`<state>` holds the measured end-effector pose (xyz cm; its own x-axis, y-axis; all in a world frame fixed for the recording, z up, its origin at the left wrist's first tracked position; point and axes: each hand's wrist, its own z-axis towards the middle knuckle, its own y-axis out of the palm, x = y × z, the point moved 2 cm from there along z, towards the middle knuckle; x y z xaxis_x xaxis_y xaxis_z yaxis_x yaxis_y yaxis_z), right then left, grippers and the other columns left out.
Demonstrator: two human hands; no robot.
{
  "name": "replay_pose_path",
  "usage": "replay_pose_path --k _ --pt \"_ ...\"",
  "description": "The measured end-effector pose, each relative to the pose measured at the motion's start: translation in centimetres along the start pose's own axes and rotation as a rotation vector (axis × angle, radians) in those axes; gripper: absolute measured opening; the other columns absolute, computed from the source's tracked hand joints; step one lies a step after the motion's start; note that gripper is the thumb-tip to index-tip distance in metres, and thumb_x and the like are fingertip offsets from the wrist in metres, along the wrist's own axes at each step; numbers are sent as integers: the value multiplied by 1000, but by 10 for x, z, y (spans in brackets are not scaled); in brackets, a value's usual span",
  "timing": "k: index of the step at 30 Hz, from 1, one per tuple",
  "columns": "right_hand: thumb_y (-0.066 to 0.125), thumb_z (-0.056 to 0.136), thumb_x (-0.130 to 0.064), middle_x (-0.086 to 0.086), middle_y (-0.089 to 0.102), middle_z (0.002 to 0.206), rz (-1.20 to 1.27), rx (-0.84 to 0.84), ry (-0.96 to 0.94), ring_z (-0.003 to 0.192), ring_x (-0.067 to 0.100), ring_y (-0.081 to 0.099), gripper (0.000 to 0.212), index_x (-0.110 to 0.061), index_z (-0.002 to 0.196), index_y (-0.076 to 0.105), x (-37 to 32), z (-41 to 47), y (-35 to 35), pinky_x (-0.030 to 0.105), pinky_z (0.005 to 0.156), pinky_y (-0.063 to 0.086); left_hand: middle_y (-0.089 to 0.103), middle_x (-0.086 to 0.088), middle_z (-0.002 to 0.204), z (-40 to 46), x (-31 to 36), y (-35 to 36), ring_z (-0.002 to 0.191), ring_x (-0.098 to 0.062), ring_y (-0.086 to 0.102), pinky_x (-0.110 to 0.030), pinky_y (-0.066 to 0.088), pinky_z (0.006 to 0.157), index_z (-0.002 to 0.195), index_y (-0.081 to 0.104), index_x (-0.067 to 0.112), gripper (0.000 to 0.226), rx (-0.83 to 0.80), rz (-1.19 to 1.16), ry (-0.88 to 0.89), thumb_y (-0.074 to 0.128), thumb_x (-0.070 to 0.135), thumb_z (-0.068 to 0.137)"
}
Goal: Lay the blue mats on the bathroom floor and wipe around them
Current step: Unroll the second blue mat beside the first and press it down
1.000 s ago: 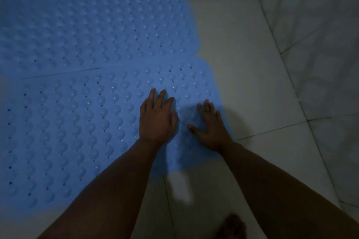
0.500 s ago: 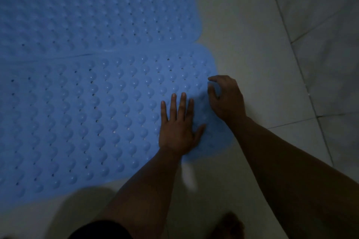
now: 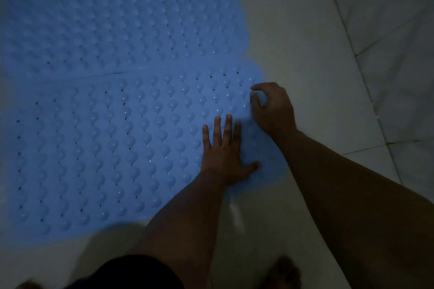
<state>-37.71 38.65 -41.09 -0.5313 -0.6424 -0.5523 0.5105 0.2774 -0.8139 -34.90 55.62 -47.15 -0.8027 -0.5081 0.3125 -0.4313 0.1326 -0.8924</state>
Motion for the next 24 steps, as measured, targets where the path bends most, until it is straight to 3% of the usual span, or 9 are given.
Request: replay_pose_path --k 2,3,5,6,9,11,14,17,24 --pt "52 91 -39 4 70 107 6 -102 65 105 28 65 31 -20 105 72 -15 6 -3 41 92 52 -9 -8 172 4 -7 -15 157 -32 -17 -61 -7 123 163 8 21 105 -55 -81 10 29 84 82" --pt "51 90 -40 4 71 105 9 -154 79 103 28 65 31 -21 103 72 -22 8 -2 42 92 52 10 -8 171 5 -14 -24 158 -31 0 -58 6 124 160 25 22 89 -18 -136 10 37 73 88" --pt "50 89 -40 4 71 104 -25 -229 60 103 29 65 31 -22 102 72 -40 3 2 42 91 52 50 -6 151 -3 -35 -45 146 -31 39 -48 38 110 141 55 22 56 175 -209 12 49 48 92" --pt "49 90 -39 5 70 105 -43 -256 51 104 30 64 32 -22 103 72 -46 -1 6 42 91 52 59 -5 142 -8 -45 -51 140 -33 46 -47 44 103 134 61 21 50 268 -203 8 48 43 91" --pt "46 92 -34 9 68 114 -97 -259 -15 111 32 62 36 -17 114 70 -61 -31 24 45 93 52 62 -6 139 -25 -79 -57 143 -36 44 -49 42 104 131 65 18 52 393 -147 -69 44 39 88" --pt "42 96 -35 16 62 133 -145 -291 -92 130 36 53 47 -11 130 63 -67 -58 47 50 106 47 60 -7 142 -35 -99 -60 146 -36 39 -50 39 106 133 63 17 54 406 -109 -111 44 39 87" --pt "34 101 -50 19 26 164 -255 -426 -146 154 37 17 69 -7 155 34 -66 -101 79 54 123 19 55 -9 147 -43 -120 -62 150 -35 32 -52 36 111 138 60 17 56 384 -74 -136 41 40 90" --pt "32 100 -60 17 7 168 -353 -406 -152 157 32 -1 82 -6 160 16 -63 -121 95 55 126 9 53 -9 151 -42 -129 -59 152 -33 29 -51 35 113 139 59 17 54 396 -57 -136 42 39 93" --pt "27 99 -64 17 4 169 -406 -346 -161 157 31 -1 86 -6 160 12 -63 -123 102 57 123 13 48 -10 155 -34 -138 -61 154 -37 23 -56 29 117 139 59 17 49 445 -24 -96 47 36 95"
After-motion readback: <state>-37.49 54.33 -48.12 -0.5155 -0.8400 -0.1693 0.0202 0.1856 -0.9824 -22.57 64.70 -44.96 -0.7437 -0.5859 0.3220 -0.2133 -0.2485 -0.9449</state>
